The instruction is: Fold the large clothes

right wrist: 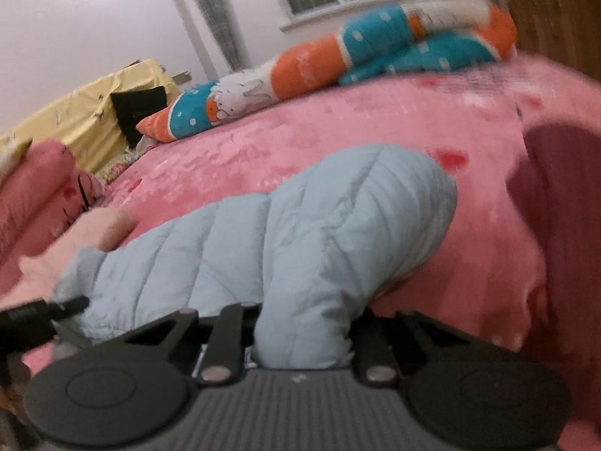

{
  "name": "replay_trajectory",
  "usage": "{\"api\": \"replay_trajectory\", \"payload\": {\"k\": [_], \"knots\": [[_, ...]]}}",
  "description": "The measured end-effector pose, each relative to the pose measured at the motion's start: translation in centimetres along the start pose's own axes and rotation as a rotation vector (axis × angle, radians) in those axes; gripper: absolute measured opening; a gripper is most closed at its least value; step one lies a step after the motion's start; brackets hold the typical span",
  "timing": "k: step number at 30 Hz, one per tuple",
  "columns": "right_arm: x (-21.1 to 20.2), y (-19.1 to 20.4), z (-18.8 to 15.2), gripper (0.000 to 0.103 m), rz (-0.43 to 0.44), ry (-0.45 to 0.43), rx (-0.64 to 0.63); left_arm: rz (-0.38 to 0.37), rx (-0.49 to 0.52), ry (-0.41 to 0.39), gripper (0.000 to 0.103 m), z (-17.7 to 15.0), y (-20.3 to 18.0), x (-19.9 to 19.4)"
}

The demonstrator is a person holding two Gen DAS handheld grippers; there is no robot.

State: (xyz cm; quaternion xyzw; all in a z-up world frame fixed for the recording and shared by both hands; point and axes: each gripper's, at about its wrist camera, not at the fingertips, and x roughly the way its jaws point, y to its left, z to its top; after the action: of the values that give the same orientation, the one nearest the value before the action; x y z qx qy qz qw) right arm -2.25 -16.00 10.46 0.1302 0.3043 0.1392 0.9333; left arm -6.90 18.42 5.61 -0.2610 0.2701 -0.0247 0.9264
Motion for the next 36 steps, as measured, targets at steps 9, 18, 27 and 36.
{"api": "replay_trajectory", "payload": {"k": [9, 18, 27, 36], "knots": [[2.7, 2.7, 3.2, 0.012, -0.048, -0.127, -0.159, -0.007, 0.011, -0.091, 0.024, 2.8, -0.5, 1.4], [8.2, 5.0, 7.0, 0.012, -0.082, -0.214, -0.3, 0.02, -0.013, -0.176, 0.024, 5.7, 0.2, 3.9], [14.2, 4.7, 6.3, 0.018, -0.143, -0.128, -0.366, 0.085, -0.008, -0.115, 0.032, 4.9, 1.0, 5.6], [11.7, 3.5, 6.4, 0.061, -0.132, -0.088, -0.257, 0.148, 0.019, -0.138, 0.071, 5.0, 1.0, 3.0]]}}
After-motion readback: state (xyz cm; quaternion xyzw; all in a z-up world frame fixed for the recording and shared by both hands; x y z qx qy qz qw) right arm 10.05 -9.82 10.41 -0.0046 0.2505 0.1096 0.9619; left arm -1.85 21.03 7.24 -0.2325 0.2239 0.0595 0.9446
